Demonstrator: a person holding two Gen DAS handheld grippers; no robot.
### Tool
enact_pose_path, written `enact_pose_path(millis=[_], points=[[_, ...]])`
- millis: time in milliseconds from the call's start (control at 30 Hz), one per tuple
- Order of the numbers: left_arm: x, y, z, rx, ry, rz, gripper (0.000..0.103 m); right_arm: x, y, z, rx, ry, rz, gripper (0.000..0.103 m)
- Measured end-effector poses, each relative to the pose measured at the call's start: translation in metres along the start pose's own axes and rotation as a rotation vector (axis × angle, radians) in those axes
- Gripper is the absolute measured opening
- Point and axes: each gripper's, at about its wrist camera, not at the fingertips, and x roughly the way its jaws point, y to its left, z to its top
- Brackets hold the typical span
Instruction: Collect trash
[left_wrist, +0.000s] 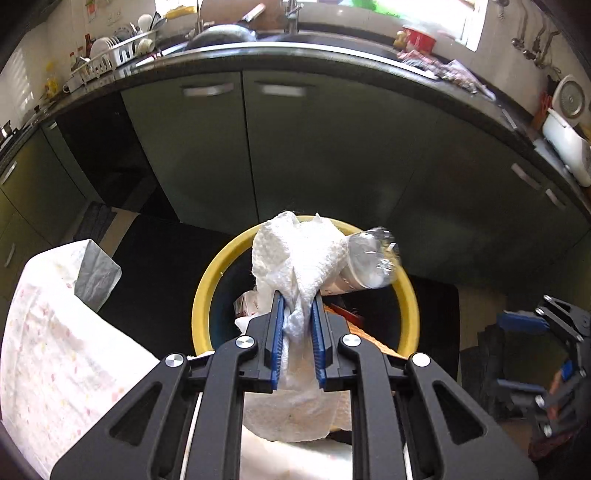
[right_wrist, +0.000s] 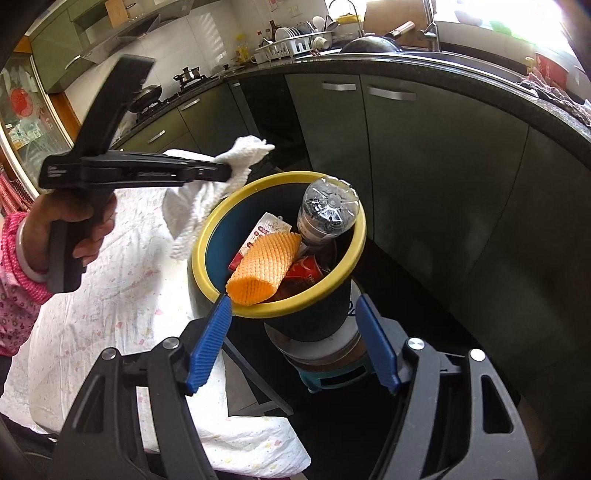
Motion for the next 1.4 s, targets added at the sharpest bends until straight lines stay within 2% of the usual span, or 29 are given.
enact_pose_path(millis=[100, 133, 167, 233, 333, 433, 533, 600, 767, 833, 967, 1067, 1233, 1333, 1400], points=[[0.03, 0.002, 0.01, -0.018, 0.042, 0.006, 0.022, 0.003, 0.003, 0.0, -0.005, 0.005, 0.009, 0.066], [0.039, 0.003, 0.011, -0.024, 0.051, 0.01, 0.037, 0.003, 0.004, 0.001, -0.008, 0.005, 0.011, 0.066], [0.045, 0.003, 0.011, -0.026, 0.057, 0.02, 0.06, 0.004, 0.005, 0.001, -0.011, 0.005, 0.01, 0.067], [0.055, 0.002, 0.013, -0.019, 0.069, 0.036, 0.082, 0.004, 0.009, 0.002, -0.024, 0.006, 0.0, 0.067], [0.048, 0.004, 0.007, -0.029, 0.07, 0.028, 0.083, 0.003, 0.017, 0.001, -0.042, 0.012, 0.008, 0.067], [0.009, 0.012, -0.014, -0.033, -0.011, 0.013, 0.097, 0.004, 0.024, 0.0, -0.059, 0.016, 0.025, 0.067], [-0.048, 0.015, -0.045, -0.041, -0.146, 0.081, 0.098, 0.003, 0.034, -0.002, -0.074, 0.011, 0.047, 0.069], [-0.086, 0.017, -0.073, -0.054, -0.205, 0.134, 0.098, 0.004, 0.042, -0.002, -0.086, 0.008, 0.06, 0.07], [-0.175, 0.037, -0.157, -0.214, -0.369, 0.188, 0.098, 0.002, 0.069, -0.003, -0.134, -0.003, 0.094, 0.071], [-0.204, 0.042, -0.195, -0.263, -0.377, 0.271, 0.098, 0.001, 0.081, -0.003, -0.155, -0.009, 0.108, 0.072], [-0.261, 0.052, -0.269, -0.406, -0.418, 0.521, 0.098, -0.005, 0.111, -0.001, -0.204, -0.031, 0.142, 0.072], [-0.303, 0.055, -0.316, -0.523, -0.473, 0.645, 0.098, -0.014, 0.136, 0.0, -0.256, -0.063, 0.135, 0.075], [-0.346, 0.059, -0.38, -0.696, -0.474, 0.768, 0.098, -0.044, 0.166, -0.005, -0.323, -0.146, 0.123, 0.083], [-0.356, 0.056, -0.405, -0.745, -0.459, 0.784, 0.098, -0.062, 0.175, -0.009, -0.344, -0.187, 0.11, 0.09], [-0.364, 0.051, -0.418, -0.756, -0.475, 0.768, 0.098, -0.071, 0.178, -0.013, -0.355, -0.209, 0.098, 0.093]])
